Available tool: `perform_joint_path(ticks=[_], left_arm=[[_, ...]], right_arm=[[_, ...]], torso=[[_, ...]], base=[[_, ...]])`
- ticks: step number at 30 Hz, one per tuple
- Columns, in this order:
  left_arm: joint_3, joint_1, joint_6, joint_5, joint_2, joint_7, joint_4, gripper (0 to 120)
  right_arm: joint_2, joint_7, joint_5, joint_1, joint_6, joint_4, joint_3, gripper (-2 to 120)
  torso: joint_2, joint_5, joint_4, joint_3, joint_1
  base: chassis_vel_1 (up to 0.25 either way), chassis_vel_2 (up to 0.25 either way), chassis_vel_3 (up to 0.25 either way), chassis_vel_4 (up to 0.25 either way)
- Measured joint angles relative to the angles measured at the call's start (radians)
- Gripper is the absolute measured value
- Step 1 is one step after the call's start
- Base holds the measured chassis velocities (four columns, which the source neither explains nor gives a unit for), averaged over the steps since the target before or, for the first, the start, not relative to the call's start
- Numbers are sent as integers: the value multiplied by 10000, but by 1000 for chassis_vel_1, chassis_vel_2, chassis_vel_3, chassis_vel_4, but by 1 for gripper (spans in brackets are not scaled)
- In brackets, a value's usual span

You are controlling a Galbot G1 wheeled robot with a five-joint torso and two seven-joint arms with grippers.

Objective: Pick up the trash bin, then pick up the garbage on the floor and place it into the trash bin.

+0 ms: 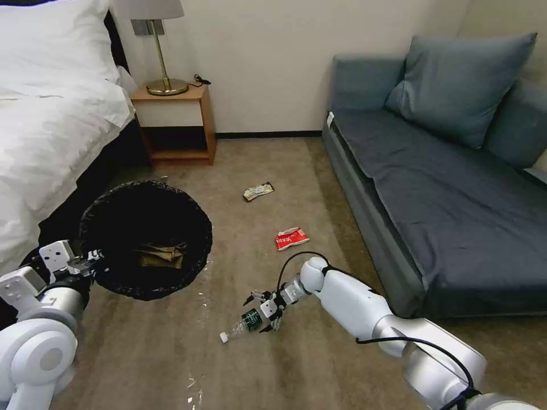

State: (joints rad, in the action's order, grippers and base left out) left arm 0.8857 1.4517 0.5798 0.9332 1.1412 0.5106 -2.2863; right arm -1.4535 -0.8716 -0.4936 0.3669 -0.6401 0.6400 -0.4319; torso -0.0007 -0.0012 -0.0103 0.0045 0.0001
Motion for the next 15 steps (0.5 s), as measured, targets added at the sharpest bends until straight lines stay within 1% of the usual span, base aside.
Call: perform_joint_path(ticks=[2, 3, 5, 7, 8, 15], left_arm=[[-1, 0, -2, -1, 0, -2, -5, 0], [-8, -5, -4, 0, -2, -7, -32, 0], [-9, -13, -6, 6, -10, -7, -57, 0], [-9, -13, -6, 6, -10, -7, -57, 0], [-9, -1, -9, 26, -22, -4, -112, 0], [-2, 19, -10, 59, -58, -6, -198, 0]], right_arm=[[-41, 53, -75, -18, -11, -55, 25, 100], [-240, 230, -308, -91, -60, -287, 119, 100], [-362, 350, -475, -103, -80, -461, 151, 100], [-362, 350, -475, -103, -80, -461, 151, 100], [-620, 430, -800, -102, -193, -855, 242, 100], [-986, 475, -1018, -124, -271, -1351, 240, 100]], torso=[[0, 0, 0, 0, 0], [0, 1, 0, 0, 0], [0, 2, 0, 0, 0], [0, 2, 0, 0, 0], [0, 2, 0, 0, 0], [1, 2, -3, 0, 0]], base=[[0, 0, 0, 0], [0, 0, 0, 0], [0, 0, 0, 0], [0, 0, 0, 0], [0, 0, 0, 0], [0, 0, 0, 0]])
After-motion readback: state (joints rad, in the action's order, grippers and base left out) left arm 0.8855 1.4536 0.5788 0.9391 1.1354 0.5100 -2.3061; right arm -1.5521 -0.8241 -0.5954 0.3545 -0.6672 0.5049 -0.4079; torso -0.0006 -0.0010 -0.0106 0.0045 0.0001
